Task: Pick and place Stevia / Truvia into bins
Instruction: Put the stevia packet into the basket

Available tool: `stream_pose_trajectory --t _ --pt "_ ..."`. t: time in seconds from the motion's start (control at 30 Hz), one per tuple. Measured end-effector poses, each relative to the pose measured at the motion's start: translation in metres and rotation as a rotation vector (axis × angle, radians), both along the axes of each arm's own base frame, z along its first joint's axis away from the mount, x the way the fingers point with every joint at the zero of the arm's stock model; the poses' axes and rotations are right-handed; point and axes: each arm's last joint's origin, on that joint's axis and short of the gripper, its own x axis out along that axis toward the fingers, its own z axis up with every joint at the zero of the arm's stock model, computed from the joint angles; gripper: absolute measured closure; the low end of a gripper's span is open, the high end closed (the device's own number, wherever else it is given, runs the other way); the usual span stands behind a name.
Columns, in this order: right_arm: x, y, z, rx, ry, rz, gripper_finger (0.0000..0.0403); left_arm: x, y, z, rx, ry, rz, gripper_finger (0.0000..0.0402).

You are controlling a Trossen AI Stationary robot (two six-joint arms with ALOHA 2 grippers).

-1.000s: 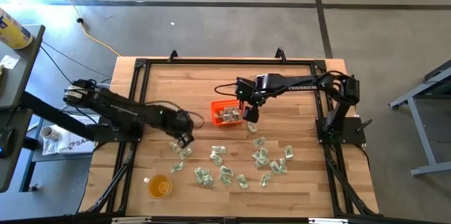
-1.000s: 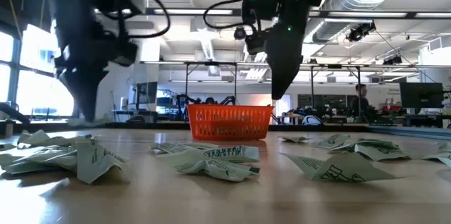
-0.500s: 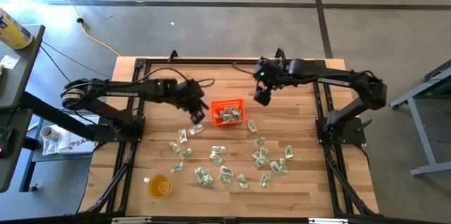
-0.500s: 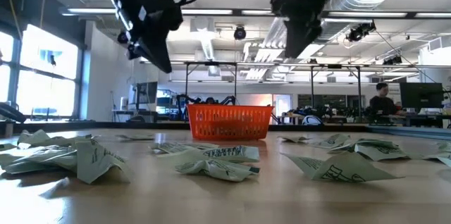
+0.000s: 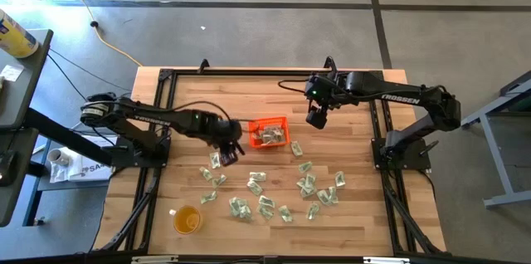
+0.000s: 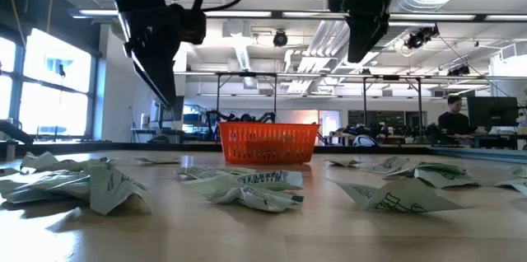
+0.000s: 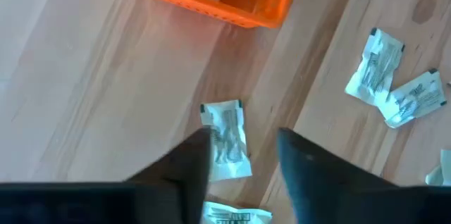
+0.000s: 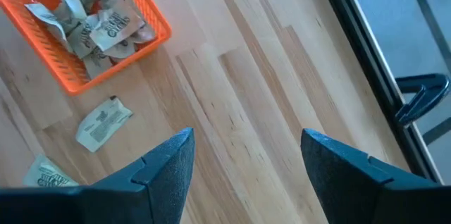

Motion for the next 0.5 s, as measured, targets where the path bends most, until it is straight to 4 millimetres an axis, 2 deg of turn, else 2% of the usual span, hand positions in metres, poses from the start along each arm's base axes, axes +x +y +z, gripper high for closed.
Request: stream_pose_trajectory --t 0.13,0.23,0.5 --pt "0.004 0.001 0.0 -0.011 -0.016 0.015 0.0151 0.001 -0.01 -0.004 0.001 0.017 0.033 0.013" --pt "0.006 0.001 -0.002 -0.017 -0.013 0.026 0.0151 0.003 -0.011 -0.011 -0.027 0.046 0.057 0.0106" --pt "0.007 0.001 -0.004 -0.009 -0.005 0.03 0.0151 0.007 -0.012 -0.049 -0.075 0.161 0.1 0.0105"
